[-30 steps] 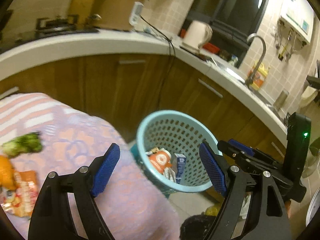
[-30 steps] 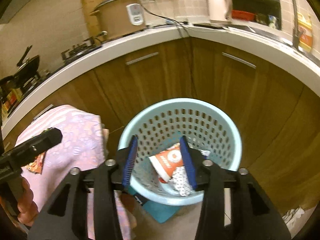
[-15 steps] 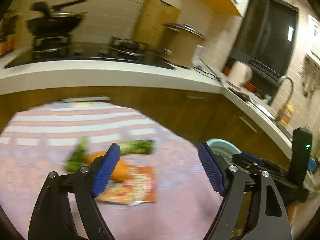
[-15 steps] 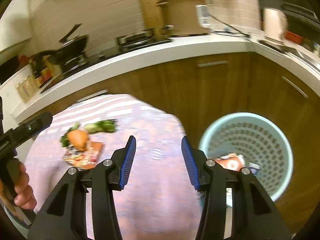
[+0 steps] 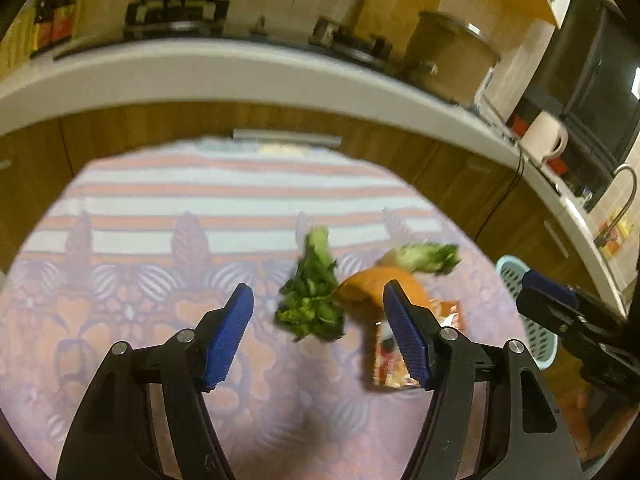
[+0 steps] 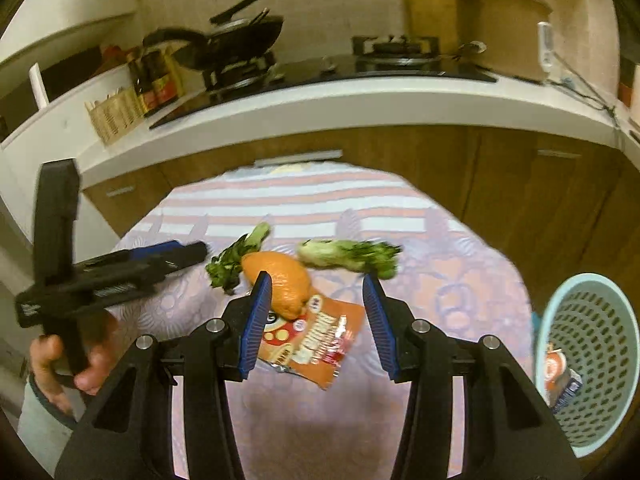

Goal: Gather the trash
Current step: 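Move both open grippers back toward the table, then grasp the green vegetable stalk with the left gripper while the right gripper grasps the orange peel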

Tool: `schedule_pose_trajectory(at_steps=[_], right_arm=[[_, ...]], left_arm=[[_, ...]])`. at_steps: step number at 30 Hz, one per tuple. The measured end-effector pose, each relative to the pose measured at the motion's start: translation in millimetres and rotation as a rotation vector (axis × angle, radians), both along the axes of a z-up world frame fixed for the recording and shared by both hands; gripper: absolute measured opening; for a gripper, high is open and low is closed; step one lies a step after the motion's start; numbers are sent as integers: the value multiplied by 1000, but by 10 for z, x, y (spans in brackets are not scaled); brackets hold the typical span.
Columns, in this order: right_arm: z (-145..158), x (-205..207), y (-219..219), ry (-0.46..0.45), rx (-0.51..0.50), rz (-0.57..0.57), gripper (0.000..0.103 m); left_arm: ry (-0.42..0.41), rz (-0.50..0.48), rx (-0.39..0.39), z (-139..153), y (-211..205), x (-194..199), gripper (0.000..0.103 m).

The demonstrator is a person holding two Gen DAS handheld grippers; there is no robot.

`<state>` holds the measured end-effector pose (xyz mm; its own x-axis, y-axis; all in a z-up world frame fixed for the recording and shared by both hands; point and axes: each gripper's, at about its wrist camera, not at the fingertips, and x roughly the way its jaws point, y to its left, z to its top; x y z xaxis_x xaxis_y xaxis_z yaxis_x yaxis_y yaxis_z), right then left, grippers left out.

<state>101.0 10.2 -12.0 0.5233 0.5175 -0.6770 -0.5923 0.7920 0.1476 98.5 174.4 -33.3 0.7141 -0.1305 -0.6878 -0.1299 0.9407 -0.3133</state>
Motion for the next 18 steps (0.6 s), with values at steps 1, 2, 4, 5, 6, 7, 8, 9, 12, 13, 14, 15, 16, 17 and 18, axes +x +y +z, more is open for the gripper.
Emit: schedule_pose_trajectory(at_steps=[1, 2, 4, 5, 6, 7, 8, 9, 12, 13, 14, 15, 16, 17, 18], right_arm=[[-33, 28, 33, 12, -2, 7, 44], [-54, 58, 45, 20, -4, 11, 44], [-97, 99, 91, 36, -8, 21, 44], [-118, 119, 117, 43, -8, 30, 44], [-133, 132, 134, 48, -7, 35, 44], [-151, 154, 162, 54, -9, 42, 44], [-167, 168, 187, 57, -12, 47, 44], [-181, 177, 214, 60, -14, 53, 44], [-239, 230, 313, 75, -17, 70, 44], [-255, 246, 341, 79, -19, 72, 44], [-278, 264, 371, 85, -20, 75, 44], [-295, 278, 396, 90, -21, 77, 44], [-310, 292, 421, 93, -23, 79, 44], [-322, 305, 443, 95, -25, 81, 44], [-338, 318, 466, 99, -27, 83, 44]], left_arm=[[9, 0, 0, -46, 5, 33, 65], [17, -1, -2, -85, 9, 68, 65], [25, 0, 7, -138, 19, 124, 64], [27, 1, 11, -154, 23, 136, 61], [32, 0, 10, -180, 25, 159, 60], [35, -1, 7, -201, 28, 166, 57], [44, 1, 8, -230, 35, 181, 53], [41, 0, 20, -245, 22, 174, 53], [41, -5, 65, -252, -52, 193, 48], [44, -5, 79, -256, -72, 205, 44], [46, -6, 96, -261, -101, 217, 38], [46, -8, 108, -266, -121, 224, 35], [45, -19, 111, -270, -139, 227, 21], [46, -32, 105, -278, -150, 228, 19], [40, -28, 110, -272, -152, 218, 18]])
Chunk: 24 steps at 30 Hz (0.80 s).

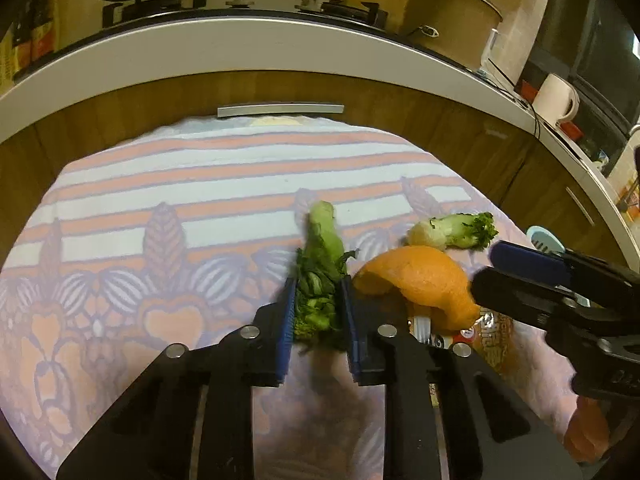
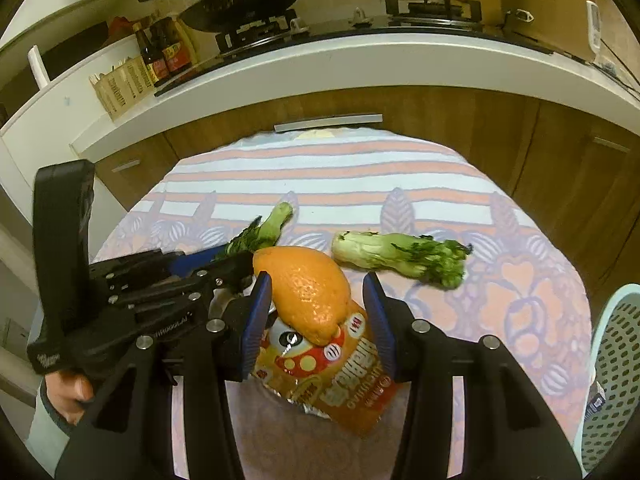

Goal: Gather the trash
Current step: 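Grasp the green vegetable stalk with the left gripper while the right gripper grasps the orange peel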

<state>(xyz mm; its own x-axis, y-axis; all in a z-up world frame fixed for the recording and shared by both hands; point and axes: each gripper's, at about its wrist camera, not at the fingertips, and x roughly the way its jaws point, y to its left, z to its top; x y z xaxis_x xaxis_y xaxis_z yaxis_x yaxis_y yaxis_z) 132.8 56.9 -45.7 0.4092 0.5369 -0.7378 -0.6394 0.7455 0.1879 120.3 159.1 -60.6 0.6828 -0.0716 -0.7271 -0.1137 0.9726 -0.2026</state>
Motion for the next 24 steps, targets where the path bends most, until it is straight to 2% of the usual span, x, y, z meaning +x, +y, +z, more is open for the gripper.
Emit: schedule_pose_trajectory(at_steps=[5, 8, 10, 14, 15, 16, 17, 20, 24], right_arm=[[-67, 15, 100, 10, -14, 15, 44], [-117, 14, 188, 11, -35, 29, 49], [-141, 18, 250, 5, -52, 37, 53], [-163, 53, 346, -3, -82, 43, 53], [-149, 55, 365, -7, -83, 48, 51], [-138, 49, 376, -4, -77, 61, 37], [-126, 42, 386, 0, -67, 76, 28], [-29, -15, 379, -39, -53, 64, 24], [219, -140, 264, -75, 39, 84, 24]], left_arm=[[-58, 37, -56, 52, 124, -102, 15], [-75, 85, -116, 58, 272, -149, 15], [-89, 102, -124, 81, 310, -175, 15], [-104, 119, -144, 97, 373, -203, 15], [-105, 122, -147, 94, 382, -202, 15], [-106, 123, -149, 95, 385, -204, 15], [-107, 123, -150, 98, 388, -204, 15], [-112, 122, -150, 97, 380, -201, 15], [-132, 119, -157, 133, 384, -242, 15]])
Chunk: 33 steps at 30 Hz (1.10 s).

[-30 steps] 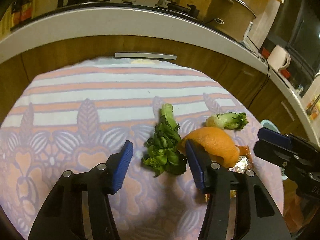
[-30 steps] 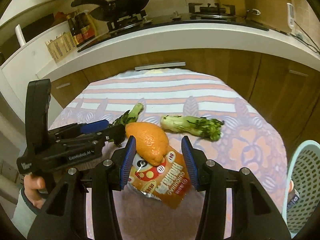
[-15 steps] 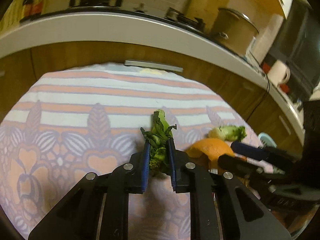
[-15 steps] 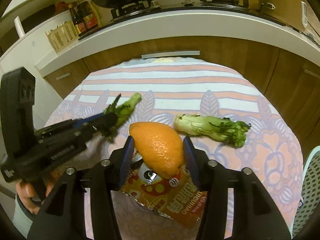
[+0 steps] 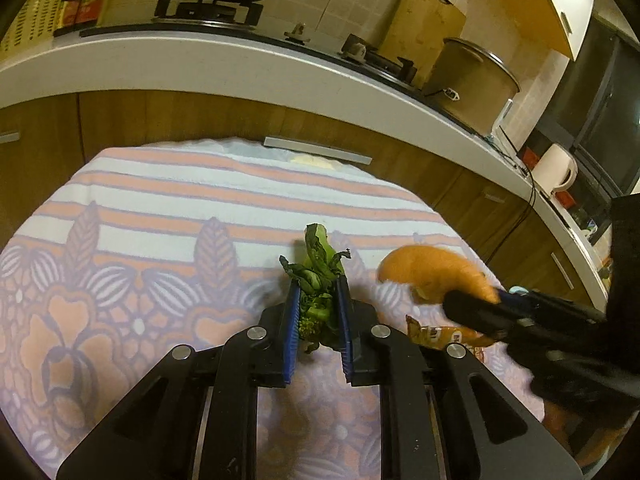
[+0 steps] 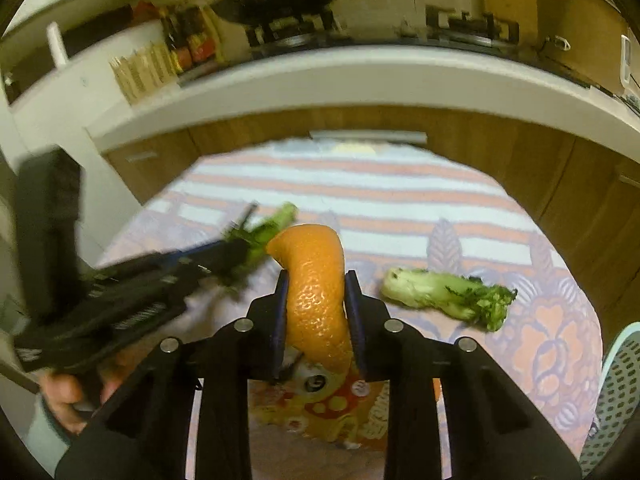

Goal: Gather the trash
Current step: 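Grasp the green vegetable stalk with the left gripper while the right gripper grasps the orange peel, then carry the vegetable stalk and orange peel over the blue basket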

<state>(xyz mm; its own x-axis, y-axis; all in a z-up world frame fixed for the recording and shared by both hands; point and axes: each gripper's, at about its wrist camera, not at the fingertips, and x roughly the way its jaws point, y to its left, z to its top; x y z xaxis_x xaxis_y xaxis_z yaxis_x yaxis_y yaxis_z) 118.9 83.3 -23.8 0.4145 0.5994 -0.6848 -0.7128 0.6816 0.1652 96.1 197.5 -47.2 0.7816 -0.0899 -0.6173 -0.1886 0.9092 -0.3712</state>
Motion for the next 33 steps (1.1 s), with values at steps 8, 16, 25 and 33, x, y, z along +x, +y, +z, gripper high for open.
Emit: schedule_pose_trajectory(at_steps=[8, 16, 25, 33], right_arm=[[325, -156, -240, -71, 42, -29, 24], [612, -219, -811, -138, 72, -133, 24], [954, -323, -1627, -210, 130, -272, 24], [1008, -364, -2480, -216, 157, -414, 24]], left_arm=[[-73, -35, -14, 164, -82, -103, 15], [-128, -101, 26, 529, -416, -197, 15], [-218, -217, 69, 1084, -1111, -235, 15], [-249, -358, 88, 1291, -1992, -119, 15]])
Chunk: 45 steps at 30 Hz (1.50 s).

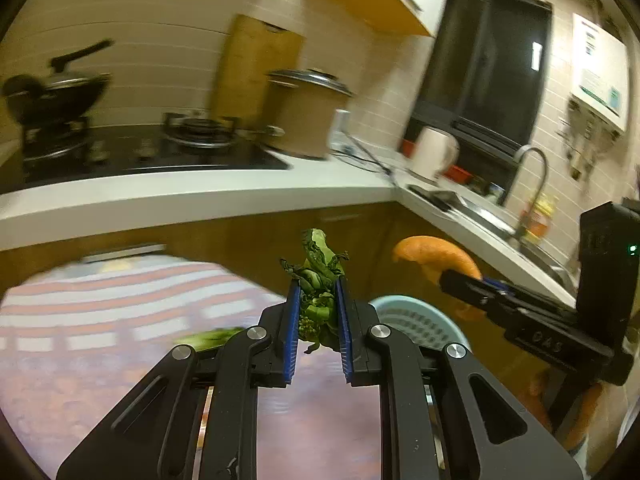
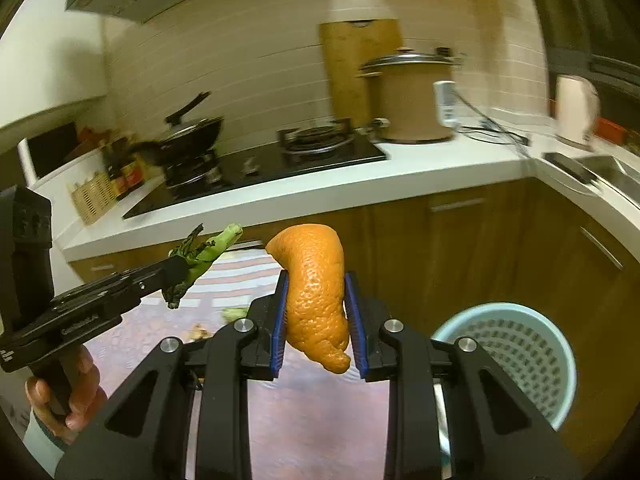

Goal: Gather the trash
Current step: 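Carry the vegetable stalk and orange peel over the blue basket, then open both grippers to drop the stalk and peel into the basket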

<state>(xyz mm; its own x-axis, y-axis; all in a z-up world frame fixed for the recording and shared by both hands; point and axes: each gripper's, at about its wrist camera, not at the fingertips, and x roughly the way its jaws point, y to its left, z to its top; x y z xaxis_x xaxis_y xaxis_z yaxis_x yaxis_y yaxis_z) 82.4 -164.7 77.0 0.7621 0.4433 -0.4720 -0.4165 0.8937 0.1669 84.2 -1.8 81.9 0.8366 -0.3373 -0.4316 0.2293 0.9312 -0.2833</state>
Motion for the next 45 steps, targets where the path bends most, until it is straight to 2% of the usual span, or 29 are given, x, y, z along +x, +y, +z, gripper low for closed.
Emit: schedule_pose_trajectory(at_steps=[11, 20, 29, 36, 37, 38, 40, 43, 45], right_arm=[[-291, 64, -1138, 90, 47, -200, 24], [-791, 256, -1712, 206, 47, -317, 24], [-1230, 439, -1939, 302, 48, -371, 24], [-1500, 572, -2014, 375, 56, -379, 26], [-1539, 596, -2015, 384, 51, -386, 27], [-1563, 619, -2019, 393, 50, -388, 31], [-1632, 657, -2029, 414, 49, -391, 37], [-1685, 662, -2061, 422, 52, -402, 46], [-1690, 643, -2080, 424, 59, -405, 47]], left_arm=[[56, -177, 20, -158, -1217, 373, 15], [144, -282, 25, -585, -1949, 699, 15], [236, -329, 33, -1017, -2263, 943, 15], [320, -316, 47, -1338, -2350, 1141, 16], [327, -310, 53, -1367, -2346, 1154, 22], [336, -302, 57, -1394, -2343, 1171, 42], [338, -274, 58, -1418, -2307, 1191, 58], [343, -262, 67, -1430, -2244, 1208, 57], [343, -257, 63, -1427, -2188, 1200, 57]])
